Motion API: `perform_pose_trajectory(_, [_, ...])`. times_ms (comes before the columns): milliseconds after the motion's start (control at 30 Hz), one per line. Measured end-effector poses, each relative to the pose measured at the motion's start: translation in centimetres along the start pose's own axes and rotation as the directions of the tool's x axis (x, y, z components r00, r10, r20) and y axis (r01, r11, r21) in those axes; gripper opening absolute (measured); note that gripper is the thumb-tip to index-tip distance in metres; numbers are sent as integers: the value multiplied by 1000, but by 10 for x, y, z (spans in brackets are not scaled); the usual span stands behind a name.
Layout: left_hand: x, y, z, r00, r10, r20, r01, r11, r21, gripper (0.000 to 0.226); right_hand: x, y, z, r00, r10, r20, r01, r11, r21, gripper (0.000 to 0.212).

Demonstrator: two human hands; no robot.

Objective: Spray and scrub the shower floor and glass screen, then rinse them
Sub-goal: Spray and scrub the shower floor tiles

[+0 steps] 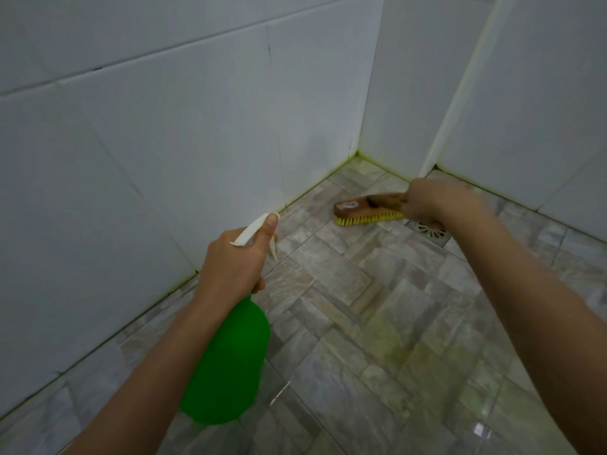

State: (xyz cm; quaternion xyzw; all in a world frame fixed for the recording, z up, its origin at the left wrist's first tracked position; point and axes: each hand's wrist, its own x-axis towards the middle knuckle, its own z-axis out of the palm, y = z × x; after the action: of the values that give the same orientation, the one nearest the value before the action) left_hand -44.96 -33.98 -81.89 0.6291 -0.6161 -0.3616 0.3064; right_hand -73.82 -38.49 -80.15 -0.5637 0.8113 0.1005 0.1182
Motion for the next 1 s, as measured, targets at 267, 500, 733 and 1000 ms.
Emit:
perform_pose_trajectory(267, [-9,8,9,999,-25,34,25,1000,-9,61,-18,40,11,999,36,34,-36,999,-5,17])
perform_pose_trajectory(500, [-13,15,16,998,24,61,-22,999,-25,57,-28,65,14,993,118,23,-119,992,37,37])
perform_pose_trajectory(733, [-15,17,17,998,17,61,-14,999,-39,54,-46,82,22,994,106,5,-106,994,1,37])
perform_pose_trajectory(1000, [-20,13,16,998,39,49,-38,999,-9,60,-48,84,34,993,119,15,-119,992,-31,76])
